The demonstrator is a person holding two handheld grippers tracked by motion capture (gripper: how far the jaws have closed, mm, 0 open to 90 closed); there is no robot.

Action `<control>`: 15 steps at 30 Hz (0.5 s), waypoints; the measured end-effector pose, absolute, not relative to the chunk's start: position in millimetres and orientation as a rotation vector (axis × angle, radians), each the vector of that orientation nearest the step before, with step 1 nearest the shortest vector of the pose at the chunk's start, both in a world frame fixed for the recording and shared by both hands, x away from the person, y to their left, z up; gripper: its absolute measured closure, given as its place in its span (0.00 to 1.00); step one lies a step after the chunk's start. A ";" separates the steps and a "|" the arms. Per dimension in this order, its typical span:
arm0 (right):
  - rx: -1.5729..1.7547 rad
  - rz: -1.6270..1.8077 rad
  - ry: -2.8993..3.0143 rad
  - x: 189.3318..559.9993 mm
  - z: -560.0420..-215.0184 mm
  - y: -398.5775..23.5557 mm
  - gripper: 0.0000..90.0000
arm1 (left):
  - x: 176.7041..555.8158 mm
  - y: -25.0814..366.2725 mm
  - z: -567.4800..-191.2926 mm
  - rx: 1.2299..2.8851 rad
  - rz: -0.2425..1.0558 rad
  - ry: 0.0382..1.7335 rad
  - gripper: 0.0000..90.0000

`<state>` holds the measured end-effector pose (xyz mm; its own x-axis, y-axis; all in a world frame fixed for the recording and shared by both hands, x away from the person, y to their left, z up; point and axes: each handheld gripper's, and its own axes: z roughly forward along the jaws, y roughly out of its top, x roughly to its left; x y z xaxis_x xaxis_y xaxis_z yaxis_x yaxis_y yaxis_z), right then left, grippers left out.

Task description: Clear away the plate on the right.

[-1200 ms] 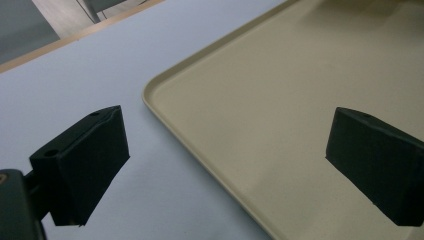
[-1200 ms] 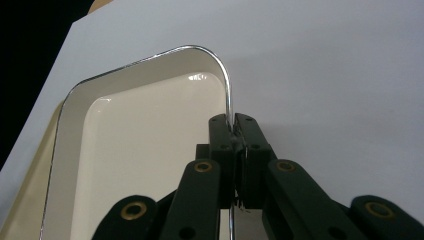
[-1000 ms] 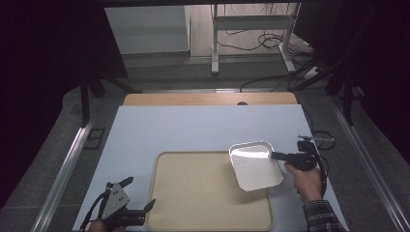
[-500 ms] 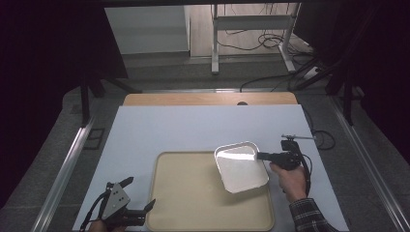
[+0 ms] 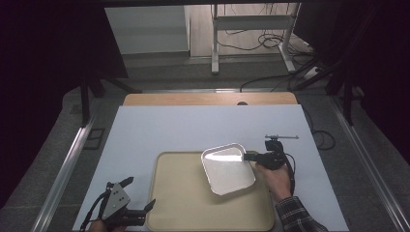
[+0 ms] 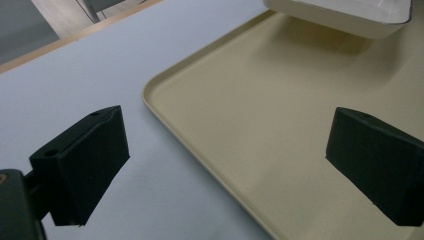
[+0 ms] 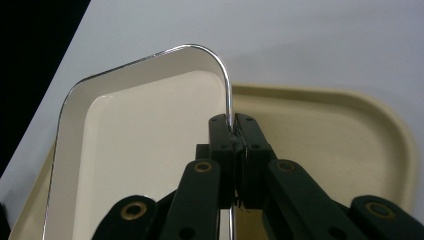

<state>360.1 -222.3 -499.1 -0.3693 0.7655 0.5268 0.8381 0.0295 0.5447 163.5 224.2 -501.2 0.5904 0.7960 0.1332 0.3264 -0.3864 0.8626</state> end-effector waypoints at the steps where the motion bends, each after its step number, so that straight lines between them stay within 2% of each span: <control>1: -1.702 -1.260 -2.196 360.8 -500.8 -216.6 0.97 | 163.4 224.1 -501.2 1.965 0.694 0.894 0.03; 15: -1.680 -1.187 -2.270 362.9 -515.0 -184.9 0.97 | 163.2 224.1 -501.2 1.966 0.697 0.892 0.03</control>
<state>362.9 -184.9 -515.0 -0.3966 0.7810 0.4825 0.8418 0.0996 0.5306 163.2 224.1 -501.2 0.5911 0.7950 0.1363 0.3244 -0.3890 0.8622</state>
